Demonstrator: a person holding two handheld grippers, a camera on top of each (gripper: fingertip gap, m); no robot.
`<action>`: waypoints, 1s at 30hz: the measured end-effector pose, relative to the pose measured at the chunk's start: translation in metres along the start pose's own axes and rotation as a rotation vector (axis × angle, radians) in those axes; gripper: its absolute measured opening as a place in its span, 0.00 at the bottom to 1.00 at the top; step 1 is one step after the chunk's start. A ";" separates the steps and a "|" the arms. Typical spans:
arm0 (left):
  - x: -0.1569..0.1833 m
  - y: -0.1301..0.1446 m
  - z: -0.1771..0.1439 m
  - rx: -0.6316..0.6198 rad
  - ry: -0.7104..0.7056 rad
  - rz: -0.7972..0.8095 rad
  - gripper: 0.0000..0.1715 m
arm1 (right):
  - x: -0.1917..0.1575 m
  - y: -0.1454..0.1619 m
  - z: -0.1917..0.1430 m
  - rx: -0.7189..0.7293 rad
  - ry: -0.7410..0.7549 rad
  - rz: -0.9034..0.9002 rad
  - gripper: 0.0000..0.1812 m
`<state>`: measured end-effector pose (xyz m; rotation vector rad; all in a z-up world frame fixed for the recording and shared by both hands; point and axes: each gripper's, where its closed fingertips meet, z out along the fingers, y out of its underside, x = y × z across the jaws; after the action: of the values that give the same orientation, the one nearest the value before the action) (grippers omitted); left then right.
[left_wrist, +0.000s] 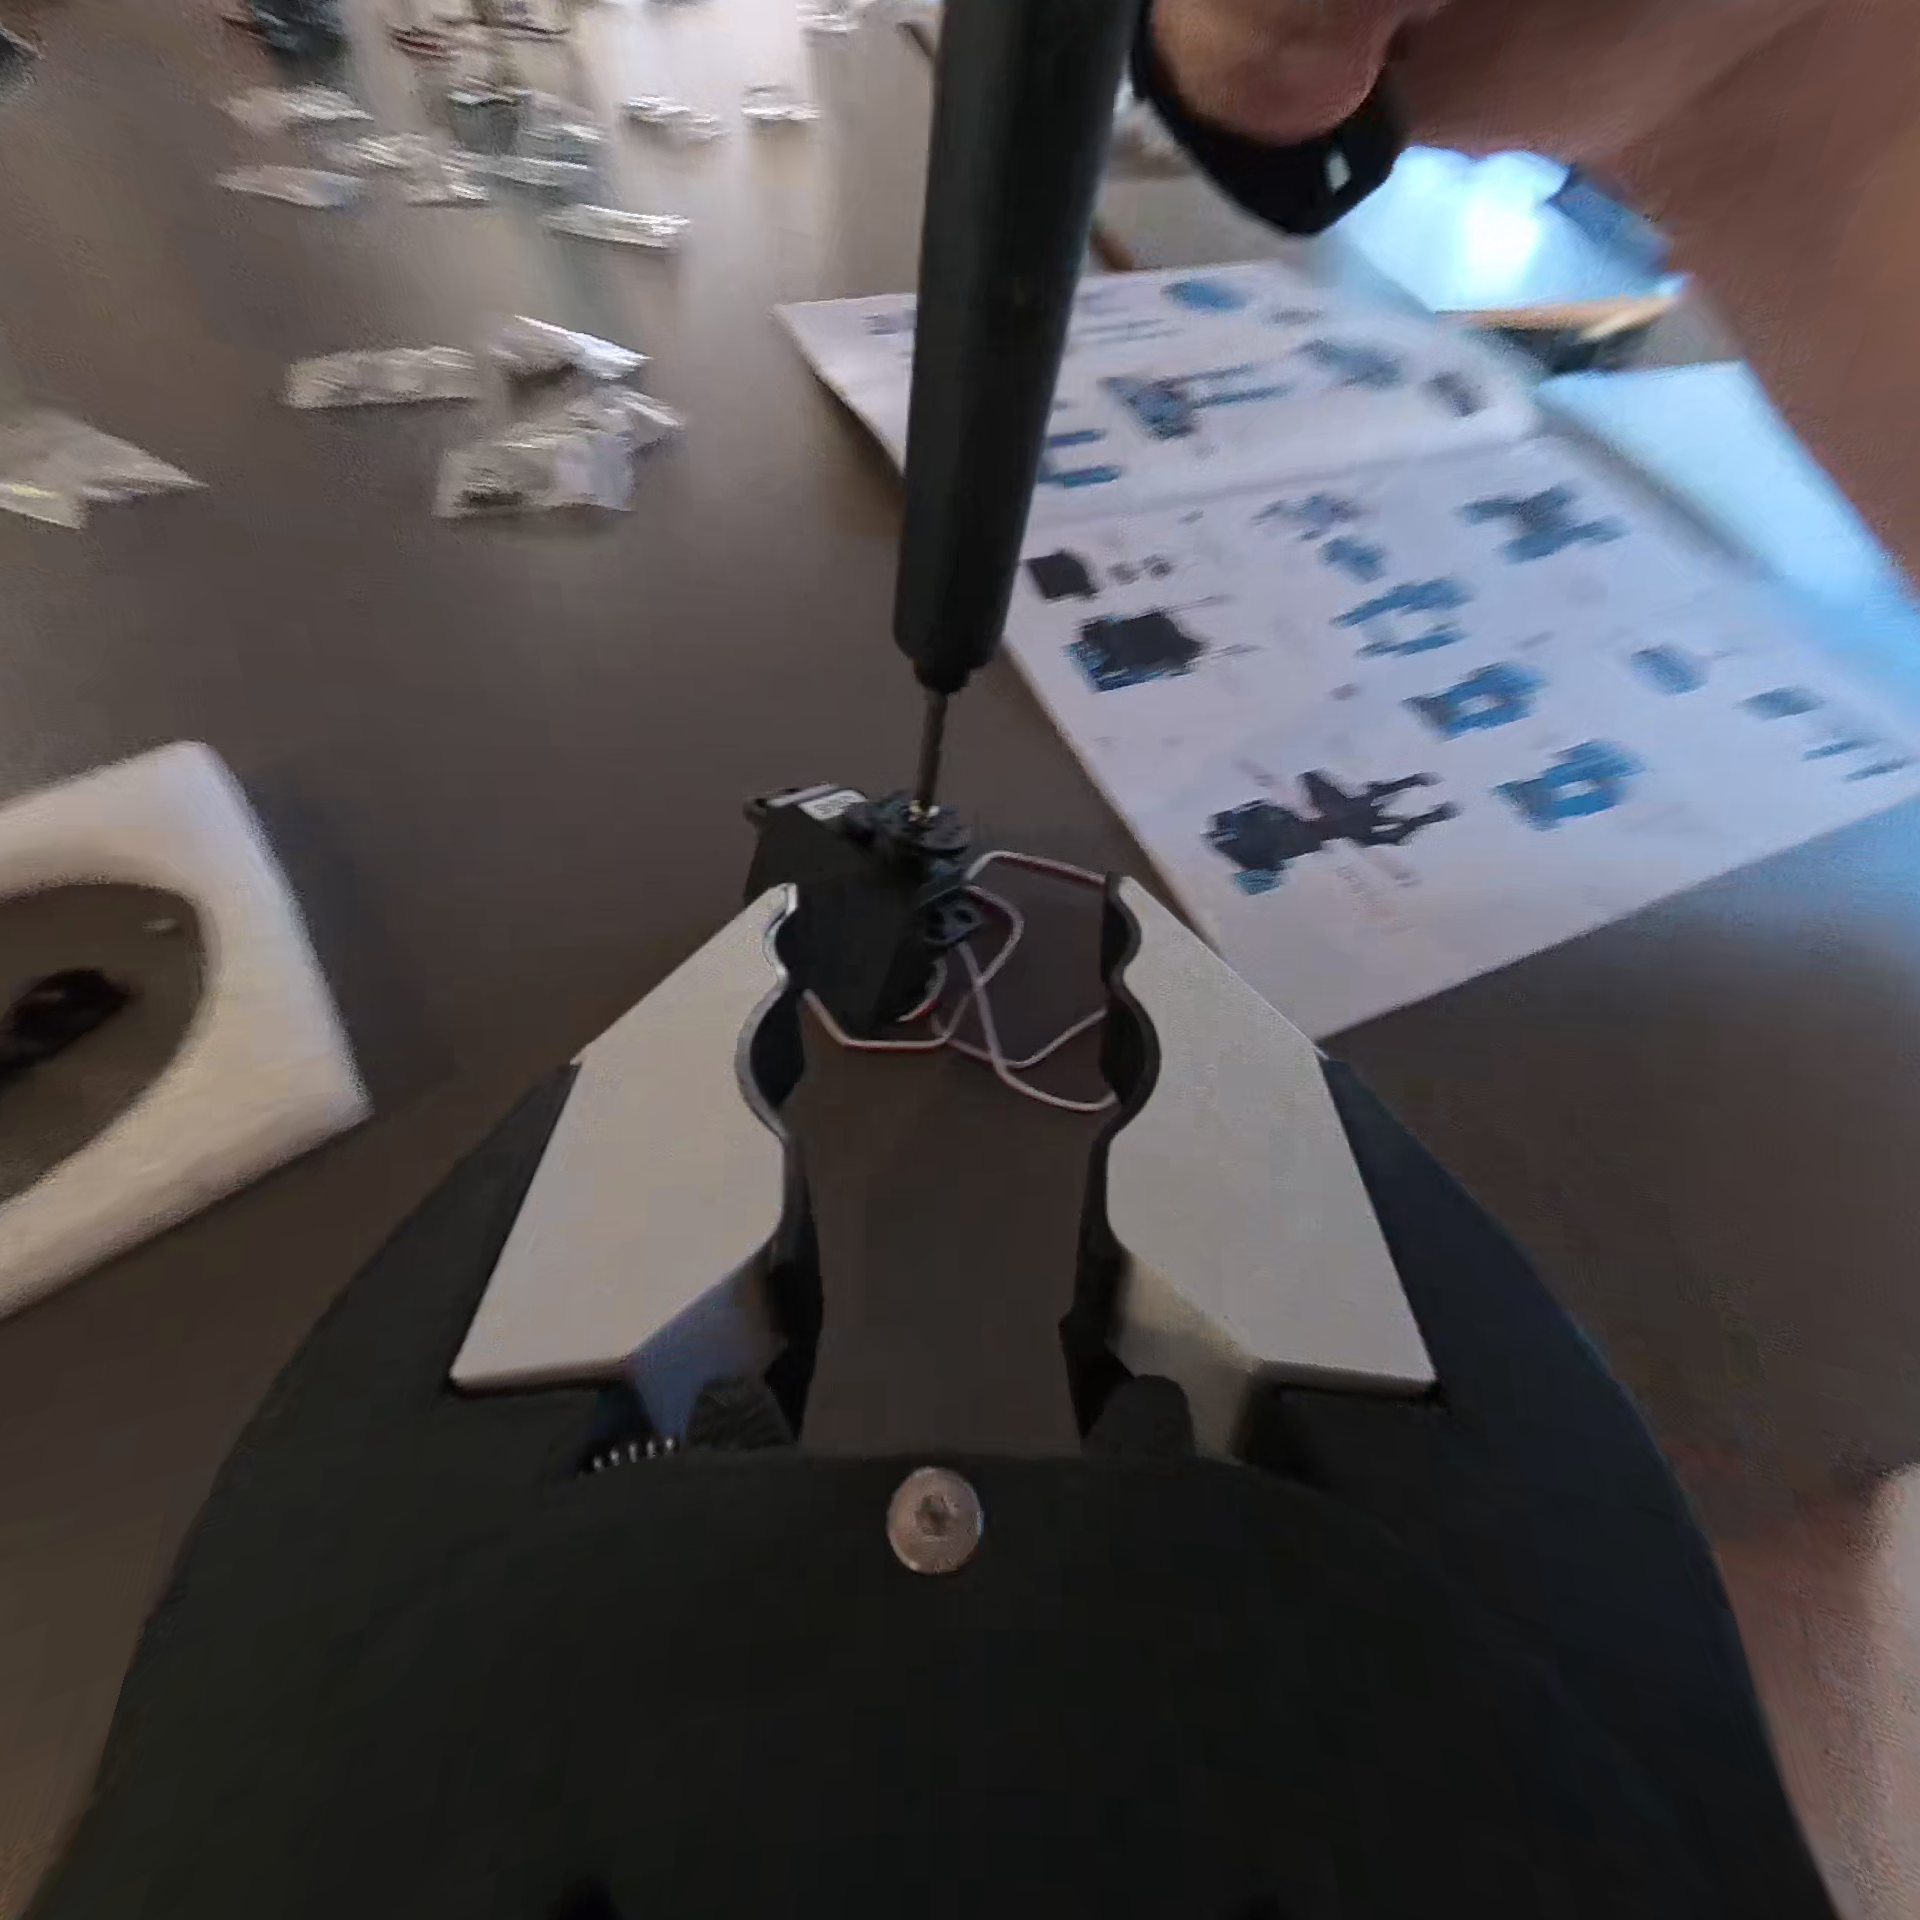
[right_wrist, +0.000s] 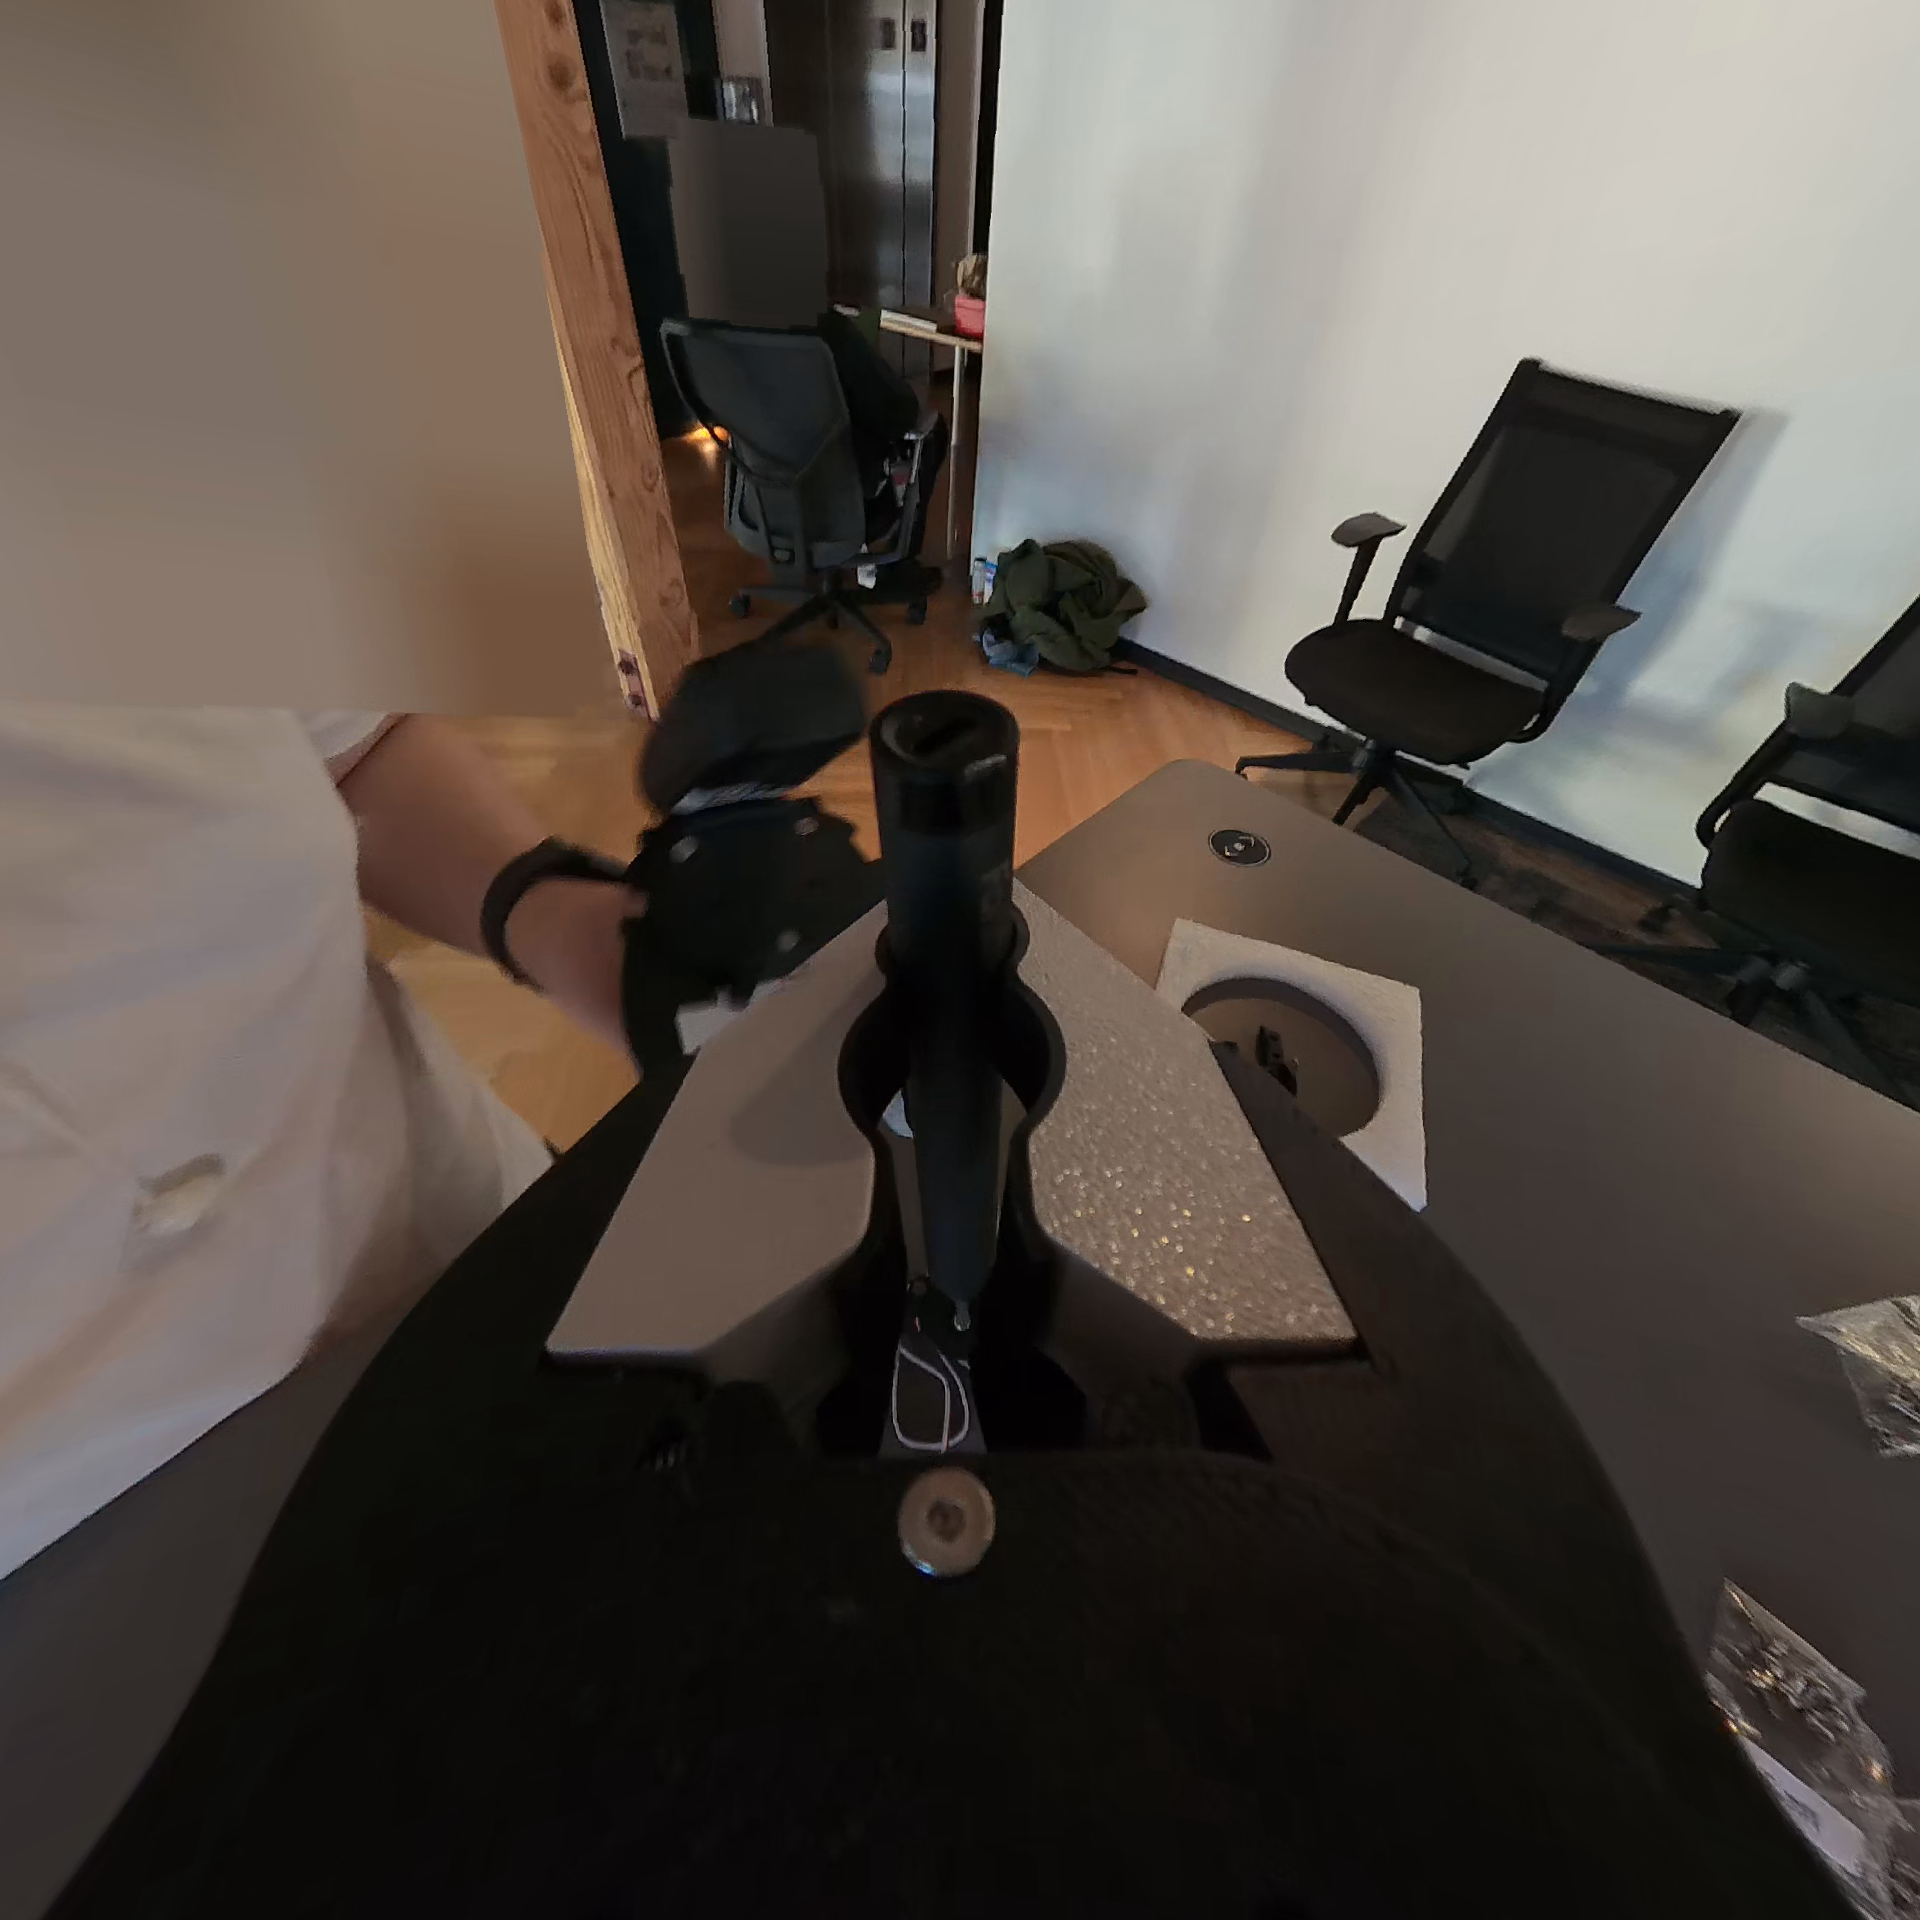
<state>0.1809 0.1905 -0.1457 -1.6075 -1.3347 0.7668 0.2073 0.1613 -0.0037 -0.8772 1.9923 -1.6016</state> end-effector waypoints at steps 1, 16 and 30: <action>-0.005 0.001 0.001 -0.006 -0.072 0.041 0.33 | 0.000 -0.001 0.001 0.009 0.004 0.003 0.04; -0.022 0.011 0.015 -0.110 -0.136 -0.016 0.19 | 0.006 -0.006 0.004 0.105 0.034 0.059 0.04; -0.019 0.017 0.005 -0.175 0.344 -0.039 0.17 | -0.014 -0.009 0.005 0.136 -0.541 -0.017 0.05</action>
<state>0.1792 0.1723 -0.1646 -1.7512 -1.2022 0.3357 0.2226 0.1662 0.0029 -1.1306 1.4850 -1.3086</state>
